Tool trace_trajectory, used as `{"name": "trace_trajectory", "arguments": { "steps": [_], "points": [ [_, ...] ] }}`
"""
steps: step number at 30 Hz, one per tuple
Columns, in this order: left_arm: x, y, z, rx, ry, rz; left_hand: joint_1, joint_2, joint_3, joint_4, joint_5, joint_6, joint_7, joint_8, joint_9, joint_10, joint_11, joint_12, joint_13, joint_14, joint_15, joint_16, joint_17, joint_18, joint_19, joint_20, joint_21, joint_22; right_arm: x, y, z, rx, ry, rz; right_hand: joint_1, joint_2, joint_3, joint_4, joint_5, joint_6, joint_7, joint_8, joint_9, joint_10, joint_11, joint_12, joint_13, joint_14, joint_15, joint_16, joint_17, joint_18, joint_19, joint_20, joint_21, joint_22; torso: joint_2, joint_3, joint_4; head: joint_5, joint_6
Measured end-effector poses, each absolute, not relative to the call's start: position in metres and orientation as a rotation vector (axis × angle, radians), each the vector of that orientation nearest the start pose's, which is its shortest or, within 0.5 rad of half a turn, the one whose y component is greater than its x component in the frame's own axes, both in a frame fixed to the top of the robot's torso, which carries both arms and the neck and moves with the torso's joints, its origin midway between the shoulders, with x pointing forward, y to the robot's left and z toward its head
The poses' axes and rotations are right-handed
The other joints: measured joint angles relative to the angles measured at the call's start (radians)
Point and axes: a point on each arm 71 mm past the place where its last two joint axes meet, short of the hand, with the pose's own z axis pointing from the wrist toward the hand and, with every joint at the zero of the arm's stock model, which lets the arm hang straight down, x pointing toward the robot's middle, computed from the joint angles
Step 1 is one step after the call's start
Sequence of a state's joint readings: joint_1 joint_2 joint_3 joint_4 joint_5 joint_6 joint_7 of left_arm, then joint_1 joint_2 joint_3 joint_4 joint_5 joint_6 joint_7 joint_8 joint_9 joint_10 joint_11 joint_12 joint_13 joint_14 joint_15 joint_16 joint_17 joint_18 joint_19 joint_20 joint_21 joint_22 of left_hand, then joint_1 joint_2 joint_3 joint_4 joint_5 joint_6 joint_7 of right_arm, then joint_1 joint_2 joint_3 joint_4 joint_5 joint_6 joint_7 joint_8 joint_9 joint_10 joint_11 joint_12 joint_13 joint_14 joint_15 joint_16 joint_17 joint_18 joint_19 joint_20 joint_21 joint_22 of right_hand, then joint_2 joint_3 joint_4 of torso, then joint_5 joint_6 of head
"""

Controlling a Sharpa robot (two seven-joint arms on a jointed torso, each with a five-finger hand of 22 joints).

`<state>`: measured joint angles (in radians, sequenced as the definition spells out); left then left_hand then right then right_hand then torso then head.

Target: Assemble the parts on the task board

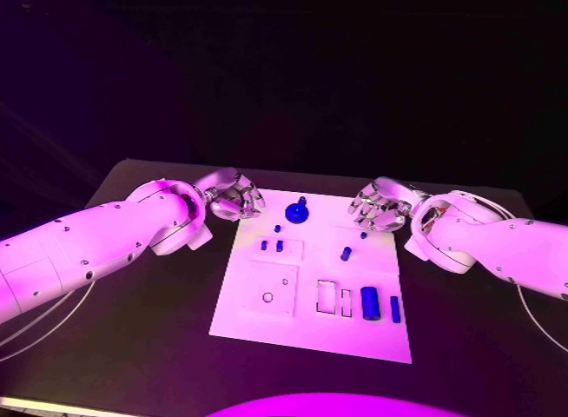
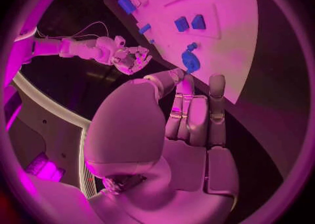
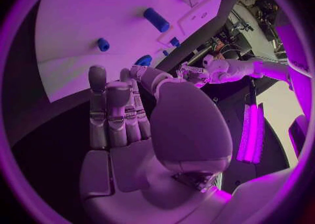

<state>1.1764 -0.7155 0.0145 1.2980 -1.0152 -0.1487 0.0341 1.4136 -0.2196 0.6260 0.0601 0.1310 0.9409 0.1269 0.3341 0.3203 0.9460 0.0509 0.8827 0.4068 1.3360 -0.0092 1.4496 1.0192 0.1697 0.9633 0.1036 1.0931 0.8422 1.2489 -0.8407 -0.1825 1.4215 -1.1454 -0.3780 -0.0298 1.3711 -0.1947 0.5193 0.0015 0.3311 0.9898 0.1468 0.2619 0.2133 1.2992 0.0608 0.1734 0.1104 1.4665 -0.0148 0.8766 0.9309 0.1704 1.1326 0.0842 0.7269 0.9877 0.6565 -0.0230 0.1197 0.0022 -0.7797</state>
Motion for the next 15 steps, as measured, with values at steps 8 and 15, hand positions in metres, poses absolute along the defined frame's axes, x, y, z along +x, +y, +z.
{"name": "trace_trajectory", "arguments": {
  "steps": [8,15],
  "points": [
    [0.523,0.181,-0.203,-0.078,1.843,-0.892,-0.004,0.004,0.005,0.009,0.0,0.023,-0.016,0.01,0.02,0.12,-0.029,0.356,0.375,0.085,-0.025,0.044,0.182,-0.016,0.132,-0.026,0.096,0.127,0.493,-0.231,-0.213,0.097,1.73,0.692,-0.005,-0.005,-0.003,-0.003,0.0,0.01,-0.01,-0.008,0.003,0.014,-0.001,0.062,0.067,-0.003,-0.011,0.118,0.085,0.0,0.045,-0.009,0.079,0.061,0.001,0.0007,-0.0003,0.004,0.0],
    [0.526,0.166,-0.21,0.008,1.852,-0.856,-0.001,0.01,0.008,0.012,0.0,0.032,-0.021,0.01,0.023,0.17,-0.033,0.419,0.475,0.097,-0.03,0.048,0.206,-0.016,0.152,-0.029,0.113,0.153,0.493,-0.229,-0.212,0.094,1.716,0.696,-0.011,-0.011,0.003,0.003,0.0,0.013,-0.013,-0.016,0.006,0.006,-0.01,0.122,0.143,0.0,-0.014,0.174,0.117,-0.002,0.057,-0.01,0.103,0.089,0.001,0.0006,-0.001,0.007,0.002]
  ]
}}
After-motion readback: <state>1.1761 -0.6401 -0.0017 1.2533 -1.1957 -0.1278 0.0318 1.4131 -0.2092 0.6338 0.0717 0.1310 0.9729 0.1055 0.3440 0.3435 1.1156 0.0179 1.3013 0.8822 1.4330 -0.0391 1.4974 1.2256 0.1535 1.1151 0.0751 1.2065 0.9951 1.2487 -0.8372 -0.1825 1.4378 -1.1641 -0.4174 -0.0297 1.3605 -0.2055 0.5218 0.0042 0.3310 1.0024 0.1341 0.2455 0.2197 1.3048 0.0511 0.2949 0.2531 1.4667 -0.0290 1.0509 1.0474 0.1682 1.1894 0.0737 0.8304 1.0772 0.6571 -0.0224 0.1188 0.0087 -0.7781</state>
